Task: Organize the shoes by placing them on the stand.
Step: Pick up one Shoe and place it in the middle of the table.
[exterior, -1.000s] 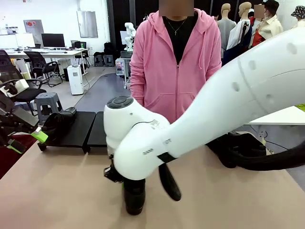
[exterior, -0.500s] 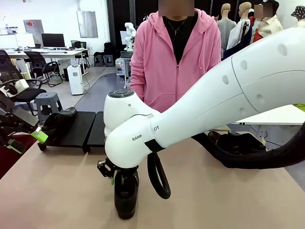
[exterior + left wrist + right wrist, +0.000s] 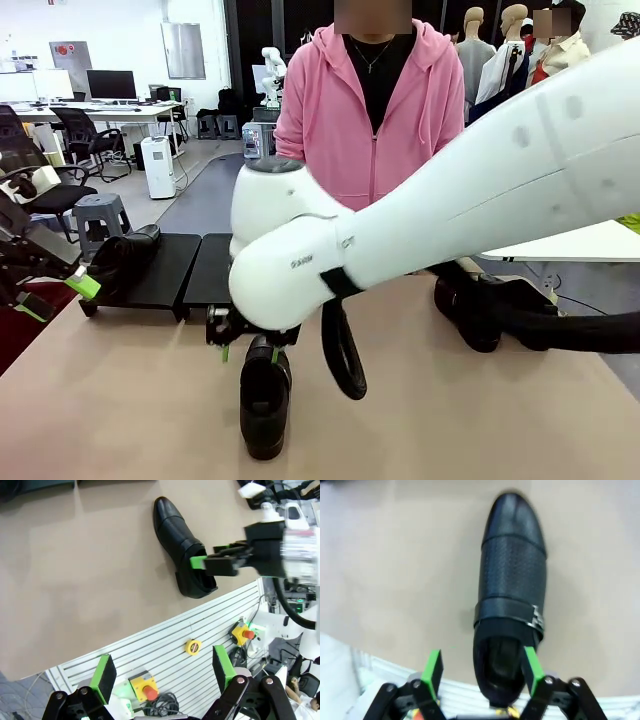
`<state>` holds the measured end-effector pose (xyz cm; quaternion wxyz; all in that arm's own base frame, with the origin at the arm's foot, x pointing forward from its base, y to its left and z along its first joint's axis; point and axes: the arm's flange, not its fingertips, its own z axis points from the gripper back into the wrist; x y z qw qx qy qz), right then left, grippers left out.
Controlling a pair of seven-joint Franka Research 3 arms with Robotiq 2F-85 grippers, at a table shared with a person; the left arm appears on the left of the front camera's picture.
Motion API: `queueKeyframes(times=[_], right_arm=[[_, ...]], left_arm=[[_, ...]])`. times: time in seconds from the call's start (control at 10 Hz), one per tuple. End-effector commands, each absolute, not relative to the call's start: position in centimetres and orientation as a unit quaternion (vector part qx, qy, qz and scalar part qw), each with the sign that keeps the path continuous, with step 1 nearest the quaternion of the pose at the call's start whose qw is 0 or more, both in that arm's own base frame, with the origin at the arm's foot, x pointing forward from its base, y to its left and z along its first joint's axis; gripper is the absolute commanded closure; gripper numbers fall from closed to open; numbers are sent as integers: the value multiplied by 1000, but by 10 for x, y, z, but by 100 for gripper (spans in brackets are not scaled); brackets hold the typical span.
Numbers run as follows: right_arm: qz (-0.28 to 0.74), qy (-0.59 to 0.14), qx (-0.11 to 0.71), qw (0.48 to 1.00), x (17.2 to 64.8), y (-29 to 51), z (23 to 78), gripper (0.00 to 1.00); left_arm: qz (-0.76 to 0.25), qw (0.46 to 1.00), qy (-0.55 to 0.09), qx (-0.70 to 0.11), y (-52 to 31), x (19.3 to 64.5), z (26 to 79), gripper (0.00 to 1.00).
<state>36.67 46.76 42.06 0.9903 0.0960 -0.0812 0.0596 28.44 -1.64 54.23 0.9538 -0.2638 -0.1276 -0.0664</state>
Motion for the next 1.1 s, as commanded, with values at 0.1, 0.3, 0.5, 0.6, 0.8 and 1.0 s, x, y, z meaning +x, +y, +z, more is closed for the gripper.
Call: queueKeyframes(times=[0.1, 0.3, 0.5, 0.6, 0.8, 1.0], right_arm=[[59, -138, 125, 981, 334, 345, 509, 0], [49, -156, 180, 970, 314, 237, 549, 0], [35, -157, 285, 945, 298, 128, 551, 0], [25, -165, 347, 923, 289, 73, 535, 0], [23, -95, 430, 898, 269, 1, 490, 0], [-16, -109, 451, 885, 255, -26, 470, 0]], left_arm=[[-73, 952, -128, -267, -13, 284, 542, 0], [-73, 952, -128, -267, -13, 284, 542, 0], [-73, 952, -128, -267, -13, 284, 542, 0], [-73, 952, -128, -267, -13, 284, 542, 0], [-73, 952, -128, -267, -13, 284, 542, 0], [-73, 952, -128, -267, -13, 284, 542, 0]])
